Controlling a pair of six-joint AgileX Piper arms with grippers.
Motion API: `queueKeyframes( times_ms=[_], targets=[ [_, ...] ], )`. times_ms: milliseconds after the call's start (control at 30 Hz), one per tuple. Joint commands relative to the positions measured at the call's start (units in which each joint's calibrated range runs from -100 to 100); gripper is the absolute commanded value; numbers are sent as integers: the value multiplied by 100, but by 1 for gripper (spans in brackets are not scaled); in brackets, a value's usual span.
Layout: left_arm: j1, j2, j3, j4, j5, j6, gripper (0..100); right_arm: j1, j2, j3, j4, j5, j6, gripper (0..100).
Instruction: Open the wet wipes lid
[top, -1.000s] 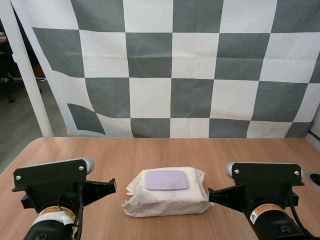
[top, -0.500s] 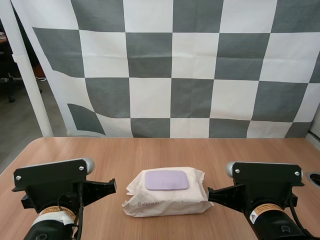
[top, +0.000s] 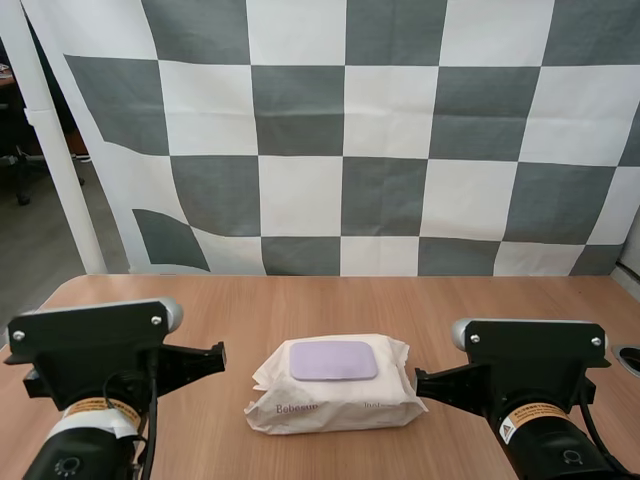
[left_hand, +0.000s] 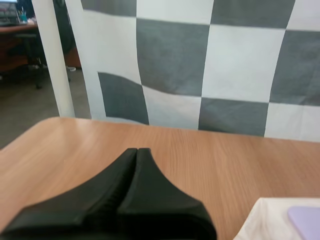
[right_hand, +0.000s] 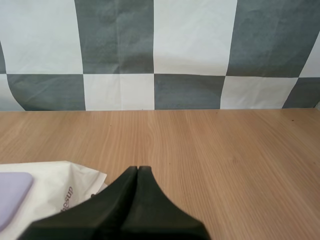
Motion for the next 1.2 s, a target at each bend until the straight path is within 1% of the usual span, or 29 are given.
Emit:
queueKeyframes(
  times_ms=[0,167,267,367,433,467,533,600,700,767,833,933,1033,1100,1167],
  targets=[
    [-2,0,-628,1,337,7,0,0,0,-357,-10,-16,-6,0],
    [-2,0,-1371,1,615,7,0,0,0,-1233,-35,57,-6,0],
    [-2,0,-1580,1,587,7,0,0,0,-1599,-35,54,-6,0],
    [-2,0,-1630,-12,163,7,0,0,0,-1740,-35,-233,-6,0],
    [-2,0,-1630,-12,18,7,0,0,0,-1744,-35,-629,-6,0],
    [-2,0,-1630,-12,-55,18,0,0,0,-1773,-35,-620,-6,0],
    [-2,0,-1642,-12,127,223,0,0,0,-1883,-138,-251,-52,0],
    [-2,0,-1701,-32,762,755,0,0,0,-2037,-133,325,-432,0],
    [-7,137,-1823,-412,1585,1692,0,8,0,-2381,127,1123,-1429,0],
    [-7,435,-1946,-743,1890,2250,0,28,47,-2638,545,1701,-2098,0],
    [-7,801,-2100,-1022,2102,2625,0,54,241,-2957,1016,2409,-2725,0],
    [-7,1471,-2386,-1494,2523,3061,0,54,648,-3369,1305,3391,-3221,0],
    [-7,2060,-2574,-2024,3060,3749,0,54,1099,-3733,1314,4330,-3668,0],
    [-7,2334,-2602,-2397,3331,4276,0,54,1404,-3904,1238,4886,-3793,0],
    [-7,2561,-2602,-2674,3537,4564,0,54,1679,-4038,1207,5168,-3815,0]
  ],
)
